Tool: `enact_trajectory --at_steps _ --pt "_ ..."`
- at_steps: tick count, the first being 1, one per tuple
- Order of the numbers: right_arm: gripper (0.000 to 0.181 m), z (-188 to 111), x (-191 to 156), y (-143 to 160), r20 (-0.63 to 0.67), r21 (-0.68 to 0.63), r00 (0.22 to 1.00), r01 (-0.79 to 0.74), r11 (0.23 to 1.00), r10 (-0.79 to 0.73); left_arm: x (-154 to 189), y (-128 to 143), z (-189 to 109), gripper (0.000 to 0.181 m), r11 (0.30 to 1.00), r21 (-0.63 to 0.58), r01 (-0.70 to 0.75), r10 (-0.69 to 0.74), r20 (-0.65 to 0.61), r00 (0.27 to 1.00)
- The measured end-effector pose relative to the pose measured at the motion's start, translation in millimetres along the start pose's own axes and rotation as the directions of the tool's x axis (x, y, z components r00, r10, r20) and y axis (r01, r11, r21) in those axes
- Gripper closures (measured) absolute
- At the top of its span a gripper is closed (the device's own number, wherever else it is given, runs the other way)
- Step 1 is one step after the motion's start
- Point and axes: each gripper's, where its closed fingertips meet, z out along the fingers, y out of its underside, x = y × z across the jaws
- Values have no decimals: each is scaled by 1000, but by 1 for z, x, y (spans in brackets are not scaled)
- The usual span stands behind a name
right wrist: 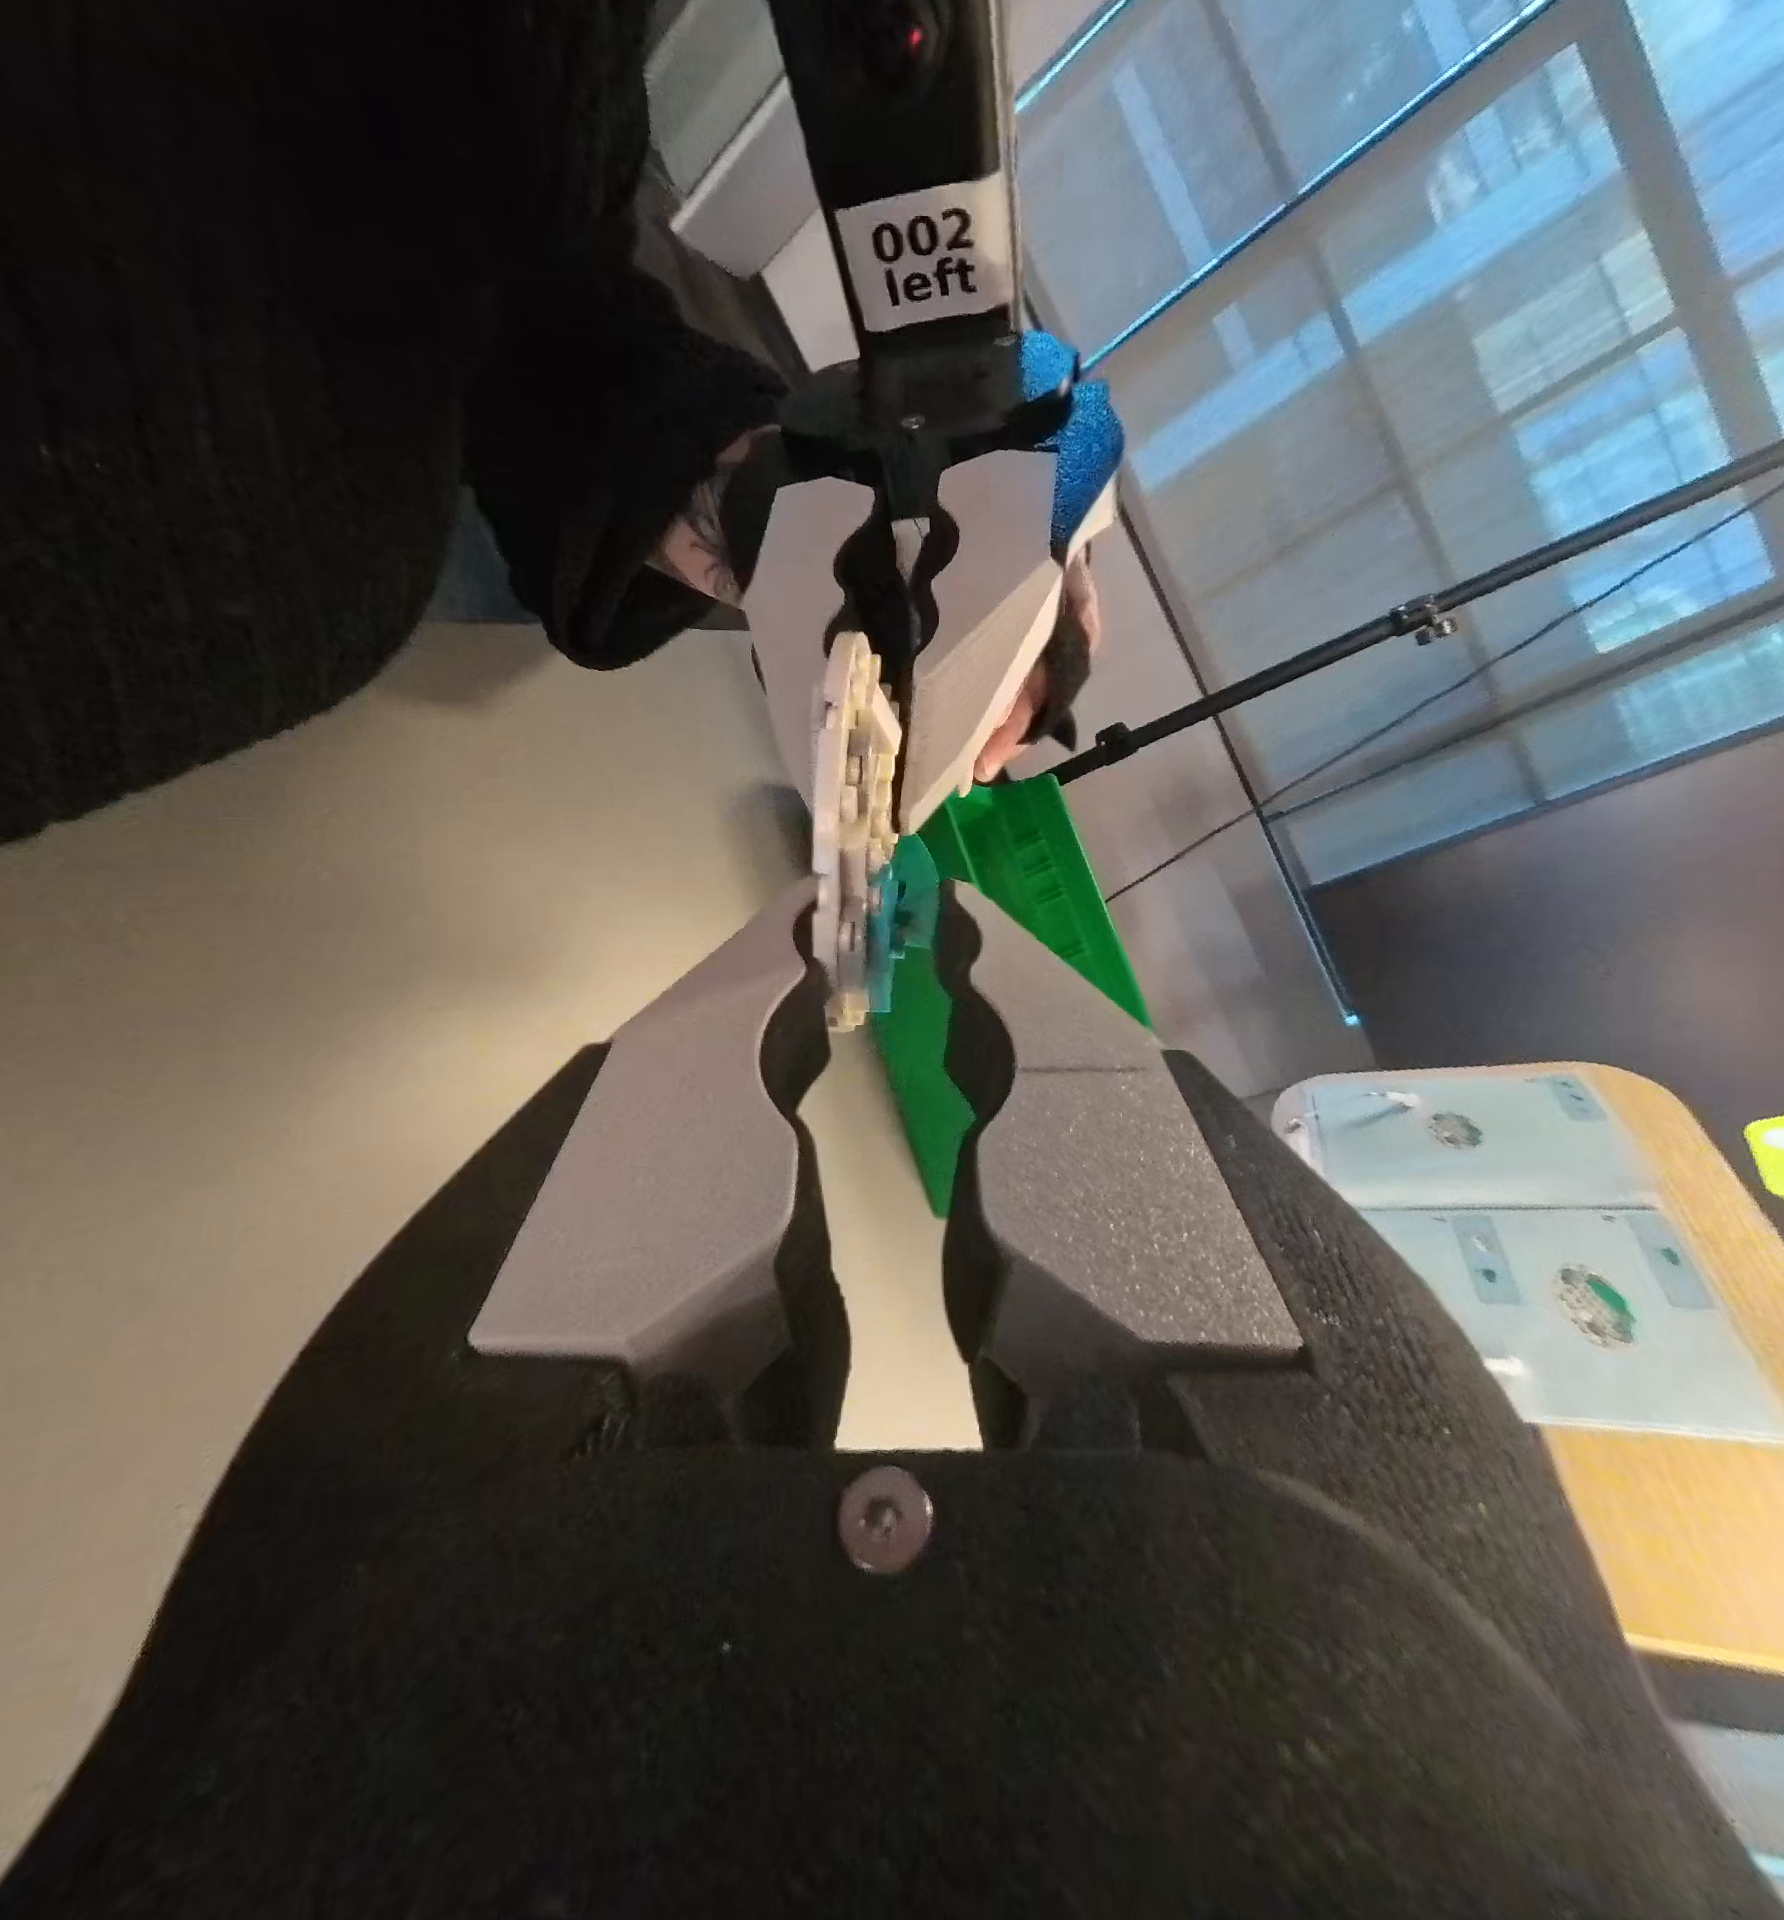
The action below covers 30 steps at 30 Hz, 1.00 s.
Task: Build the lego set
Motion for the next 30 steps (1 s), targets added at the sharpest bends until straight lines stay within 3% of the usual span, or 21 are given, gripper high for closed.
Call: enact_trajectory --at_steps 7,17,30 --pt "165 -1 0 -2 -45 -59 987 154 986 -157 2 -3 0 175 999 31 43 -42 -18 999" --pt "156 -1 2 -15 -63 9 992 111 994 -110 0 -10 0 175 993 72 97 -94 -48 994" --pt "161 1 -1 -14 -41 25 995 94 995 -93 0 -9 1 175 997 52 58 -55 -45 997"
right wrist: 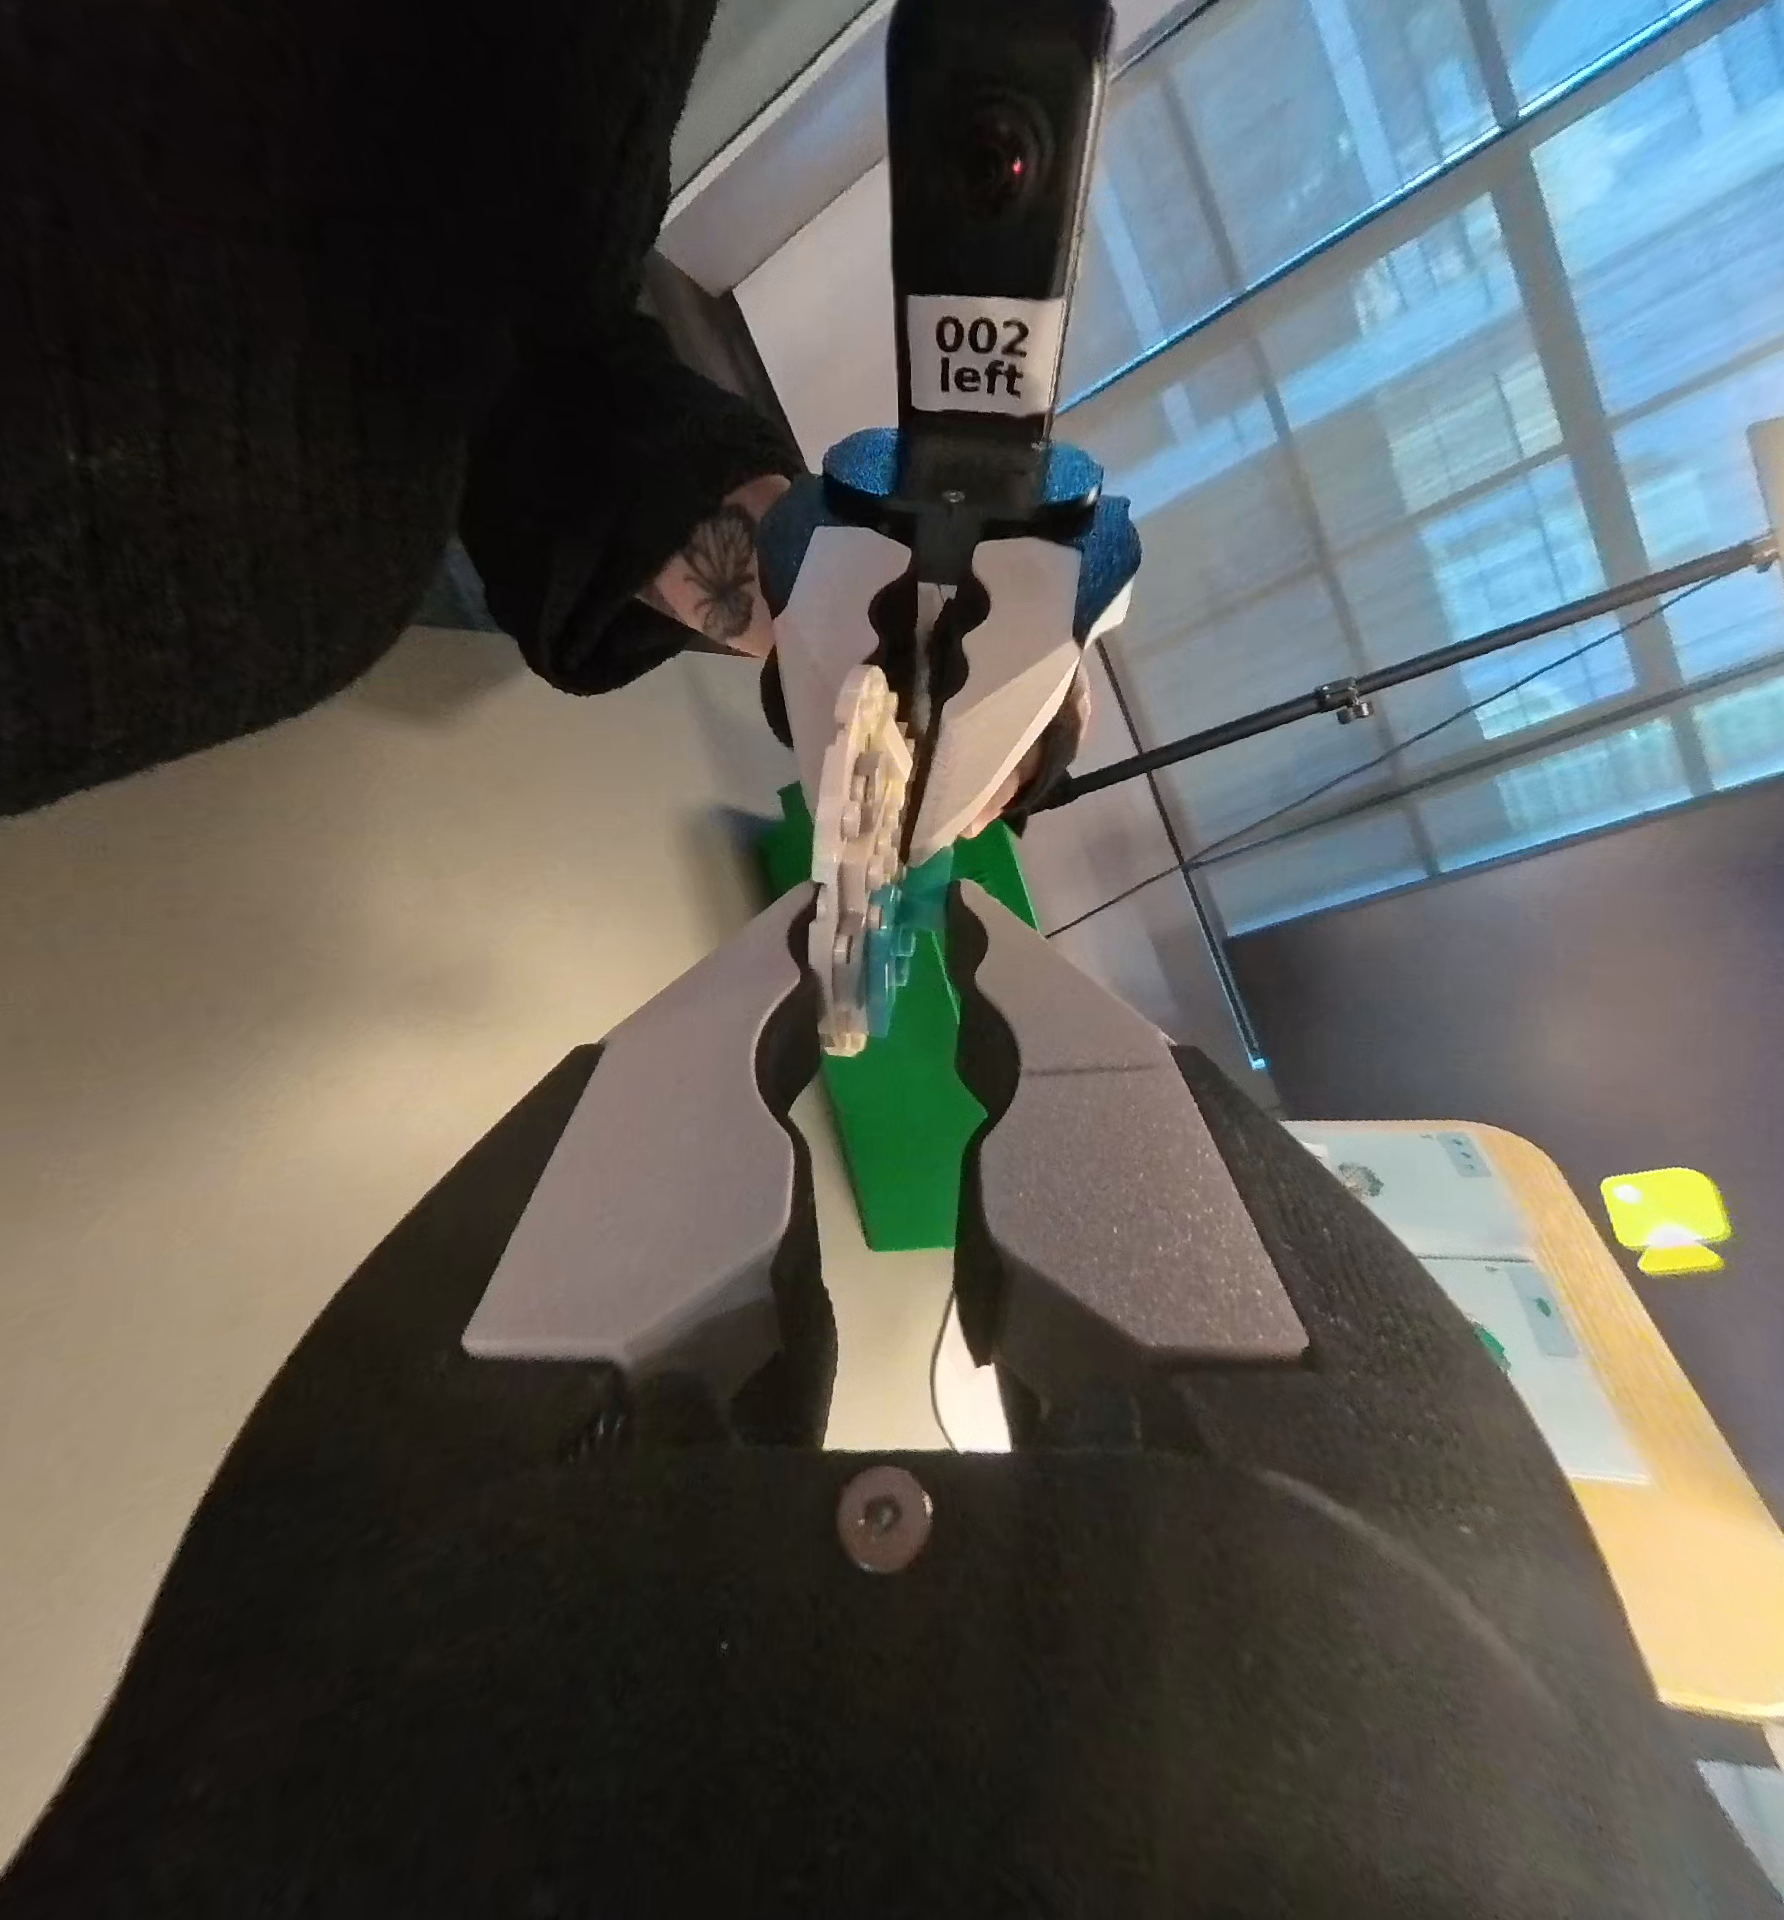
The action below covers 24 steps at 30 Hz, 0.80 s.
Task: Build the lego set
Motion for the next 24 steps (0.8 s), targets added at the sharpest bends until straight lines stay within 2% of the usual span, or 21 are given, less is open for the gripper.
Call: enact_trajectory --at_steps 6,11,18,22,24 --pt "158 -3 0 -2 20 29 999 -32 999 32 0 6 4 175 984 -81 -162 166 50 985" --pt "148 -6 -3 11 52 -22 997 -52 998 53 3 16 7 176 962 -130 -239 249 65 966" --pt "133 -20 -1 29 107 -64 974 -191 979 197 2 30 6 175 911 -219 -349 371 65 926" --pt "140 -37 10 30 128 -26 920 -370 928 371 6 40 6 176 890 -255 -379 404 53 913" --pt "152 -40 19 22 126 41 895 -437 899 429 10 42 8 175 881 -265 -392 417 40 908"
